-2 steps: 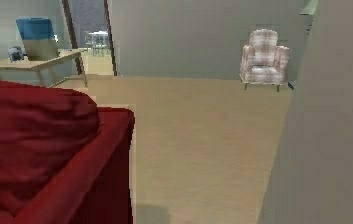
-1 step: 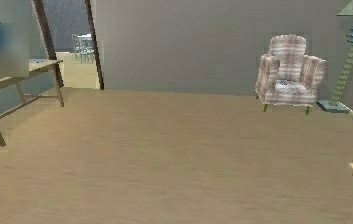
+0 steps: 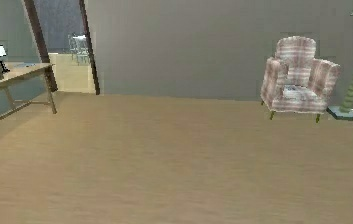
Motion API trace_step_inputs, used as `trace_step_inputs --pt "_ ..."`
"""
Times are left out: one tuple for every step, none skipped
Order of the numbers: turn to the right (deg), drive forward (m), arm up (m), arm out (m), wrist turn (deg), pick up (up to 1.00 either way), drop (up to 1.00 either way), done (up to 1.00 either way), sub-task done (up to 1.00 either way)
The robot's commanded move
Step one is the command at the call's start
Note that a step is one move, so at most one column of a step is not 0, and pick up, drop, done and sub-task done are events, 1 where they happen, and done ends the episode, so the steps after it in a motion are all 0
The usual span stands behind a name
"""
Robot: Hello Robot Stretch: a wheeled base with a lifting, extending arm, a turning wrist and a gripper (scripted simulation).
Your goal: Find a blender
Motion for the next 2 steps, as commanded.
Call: trace_step_inputs --pt "-24.0 0.0 0.0 0.0 0.0 0.0 0.0 0.0 0.0" --pt "0.0 1.0 0.0 0.0 0.0 0.0 0.0 0.0 0.0"
